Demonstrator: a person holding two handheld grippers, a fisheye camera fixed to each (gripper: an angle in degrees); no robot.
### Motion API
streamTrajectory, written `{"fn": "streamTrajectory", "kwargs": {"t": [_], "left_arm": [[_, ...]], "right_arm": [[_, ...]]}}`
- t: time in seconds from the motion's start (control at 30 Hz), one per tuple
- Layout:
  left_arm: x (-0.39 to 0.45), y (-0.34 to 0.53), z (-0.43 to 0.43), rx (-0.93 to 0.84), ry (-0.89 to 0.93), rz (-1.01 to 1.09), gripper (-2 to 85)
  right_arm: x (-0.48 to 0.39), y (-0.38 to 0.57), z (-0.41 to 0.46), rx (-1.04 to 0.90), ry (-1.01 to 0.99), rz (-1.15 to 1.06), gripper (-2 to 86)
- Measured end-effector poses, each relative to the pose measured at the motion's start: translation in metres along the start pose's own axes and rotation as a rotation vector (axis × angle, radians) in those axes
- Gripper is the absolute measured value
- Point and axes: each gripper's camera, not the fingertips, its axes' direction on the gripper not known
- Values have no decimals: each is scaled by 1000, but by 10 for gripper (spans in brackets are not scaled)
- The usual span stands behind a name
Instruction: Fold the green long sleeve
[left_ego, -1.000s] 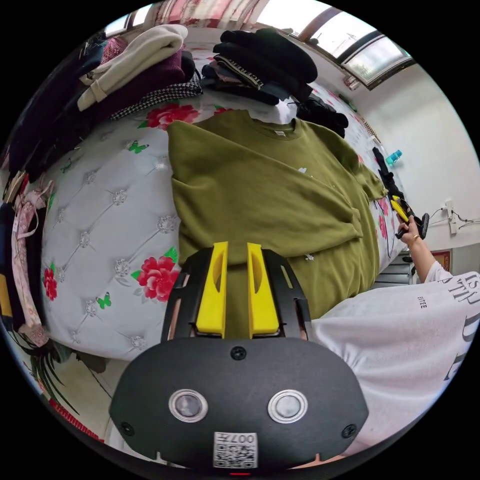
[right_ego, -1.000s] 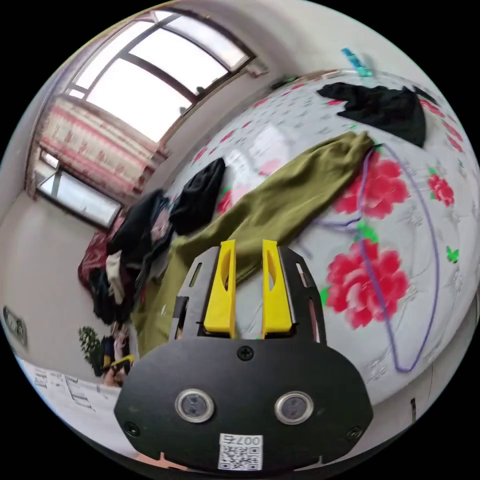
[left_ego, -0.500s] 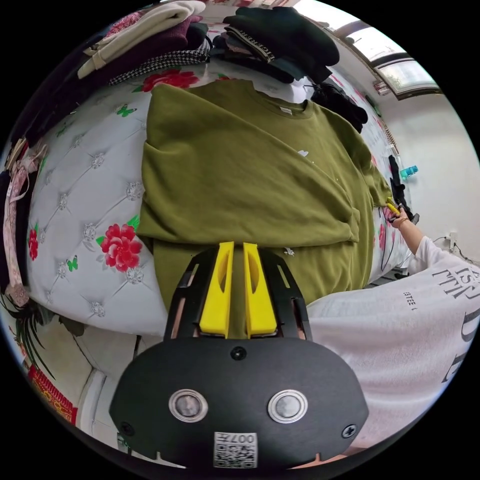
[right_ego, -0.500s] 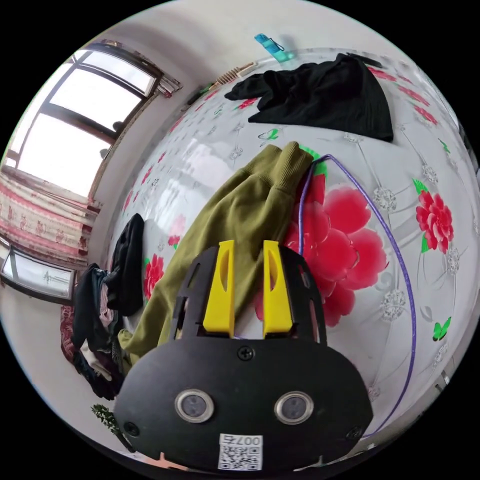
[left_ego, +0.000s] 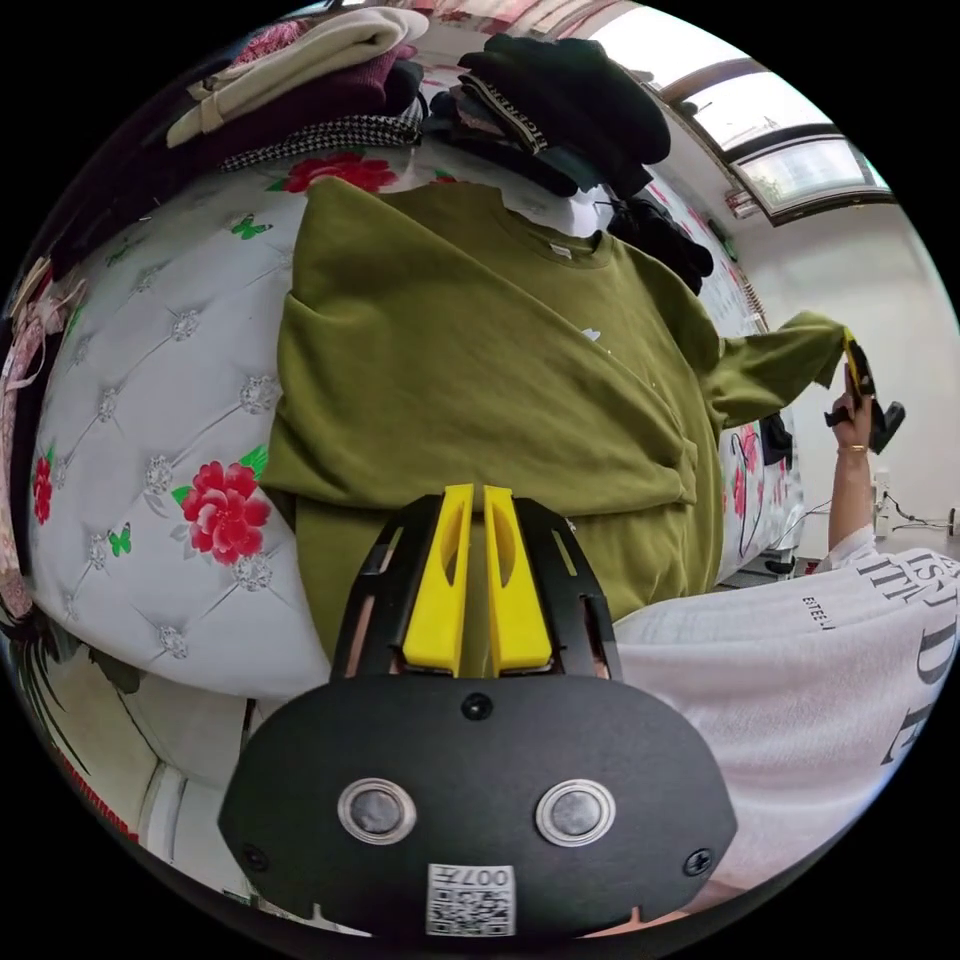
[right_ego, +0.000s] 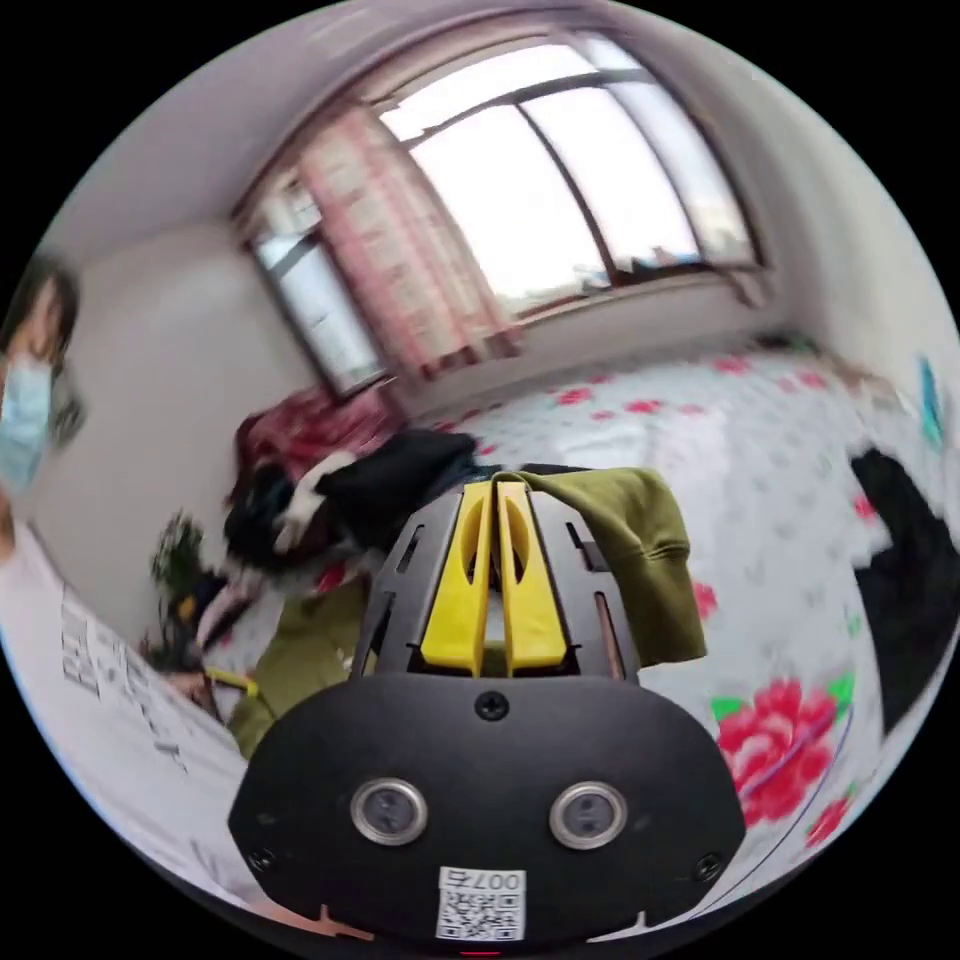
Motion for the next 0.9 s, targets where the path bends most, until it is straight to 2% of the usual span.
{"fn": "streamTrajectory", "kwargs": {"t": [0.03, 0.13, 0.27, 0.33, 0.43, 0.53, 0.6, 0.8, 0.9], "left_arm": [[-3, 2, -2, 11, 0, 6, 4], [-17, 17, -12, 59, 20, 39, 21], [-48, 43, -19, 95, 57, 47, 46], [-64, 53, -18, 95, 80, 34, 50], [-88, 68, -20, 109, 117, 1, 56], [-100, 72, -22, 125, 147, 4, 67], [-100, 62, -23, 146, 176, 40, 84], [-78, 12, -22, 147, 166, 156, 126], [-79, -7, -19, 141, 144, 145, 132]], "right_arm": [[-58, -7, 15, -37, -72, -148, -2], [-183, 10, 66, -170, -270, -370, -2], [-292, 91, 155, -446, -433, -425, 1], [-347, 165, 216, -769, -454, -444, 4], [-389, 207, 228, -947, -528, -490, 10], [-399, 195, 207, -913, -430, -594, 17], [-382, 175, 200, -875, -326, -567, 20], [-243, 76, 185, -703, 42, -140, 26], [-192, 26, 196, -710, 103, -17, 24]]}}
